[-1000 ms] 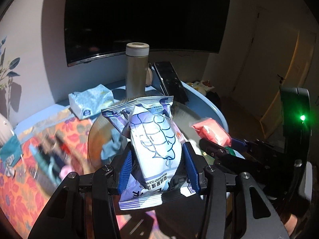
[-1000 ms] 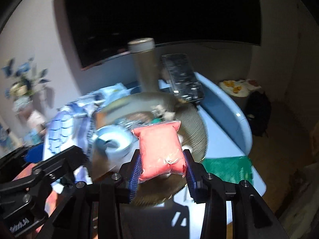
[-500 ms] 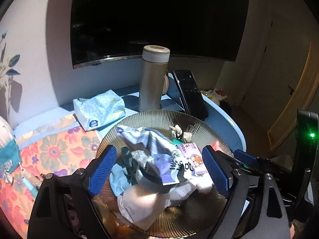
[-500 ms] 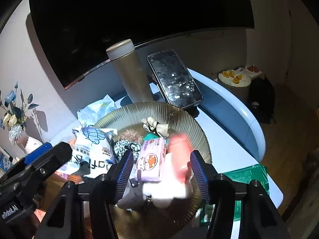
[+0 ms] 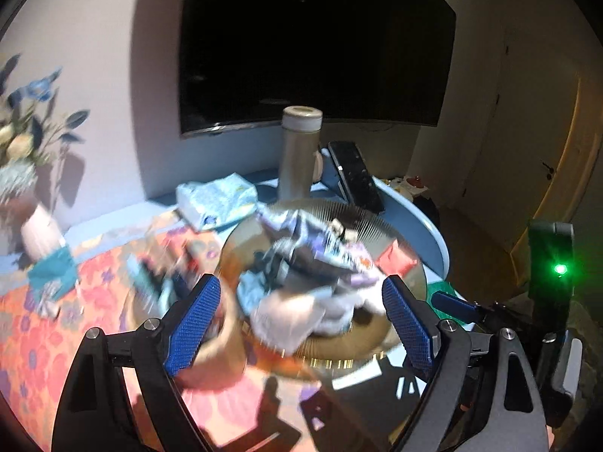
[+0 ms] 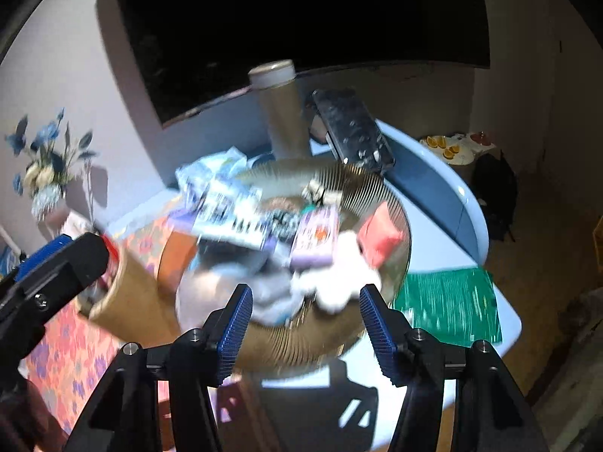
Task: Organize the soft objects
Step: 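Move both open tools back over the teal pouch on the tablecloth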
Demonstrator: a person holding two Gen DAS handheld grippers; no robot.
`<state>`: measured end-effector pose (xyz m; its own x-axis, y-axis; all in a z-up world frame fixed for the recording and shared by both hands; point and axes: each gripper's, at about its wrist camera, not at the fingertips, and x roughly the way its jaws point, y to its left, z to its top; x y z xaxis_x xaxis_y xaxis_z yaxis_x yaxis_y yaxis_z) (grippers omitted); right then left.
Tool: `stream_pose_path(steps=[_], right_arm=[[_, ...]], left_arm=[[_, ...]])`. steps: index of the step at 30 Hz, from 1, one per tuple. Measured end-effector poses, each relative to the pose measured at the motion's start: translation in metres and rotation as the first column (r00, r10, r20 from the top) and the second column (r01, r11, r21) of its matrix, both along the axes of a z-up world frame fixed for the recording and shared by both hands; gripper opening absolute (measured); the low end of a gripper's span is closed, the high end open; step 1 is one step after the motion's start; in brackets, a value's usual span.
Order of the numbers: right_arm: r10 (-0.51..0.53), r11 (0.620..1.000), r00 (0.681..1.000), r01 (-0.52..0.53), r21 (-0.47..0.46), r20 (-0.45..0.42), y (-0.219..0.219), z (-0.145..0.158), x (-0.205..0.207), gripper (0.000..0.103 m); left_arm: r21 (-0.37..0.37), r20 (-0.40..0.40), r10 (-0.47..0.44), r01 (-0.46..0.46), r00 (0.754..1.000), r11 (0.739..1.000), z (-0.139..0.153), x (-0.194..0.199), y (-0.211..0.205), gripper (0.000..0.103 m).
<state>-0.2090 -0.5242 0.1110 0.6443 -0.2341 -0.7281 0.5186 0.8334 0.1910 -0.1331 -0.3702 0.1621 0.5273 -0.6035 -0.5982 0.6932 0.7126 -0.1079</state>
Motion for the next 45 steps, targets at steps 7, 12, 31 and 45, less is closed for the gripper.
stream_pose_path(steps=[7, 12, 31, 45], right_arm=[[0.086, 0.994, 0.994, -0.090, -0.066, -0.062, 0.056, -0.004, -0.014, 0.057], [0.162, 0.980, 0.983, -0.170, -0.103, -0.086, 0.092, -0.002, -0.014, 0.058], [0.613, 0.760, 0.780, -0.625, -0.178, -0.124, 0.295, -0.016, 0.094, 0.058], [0.578, 0.815, 0.816, -0.579, -0.037, -0.036, 0.325, -0.032, 0.205, 0.058]], left_arm=[[0.007, -0.017, 0.037, -0.037, 0.999, 0.999, -0.009, -0.021, 0.046, 0.087], [0.009, -0.035, 0.094, -0.094, 0.995, 0.996, -0.013, -0.018, 0.084, 0.087], [0.105, -0.074, 0.623, -0.615, 0.779, 0.782, -0.059, 0.074, 0.314, 0.086], [0.129, 0.072, 0.558, -0.563, 0.827, 0.817, -0.029, 0.158, 0.328, 0.087]])
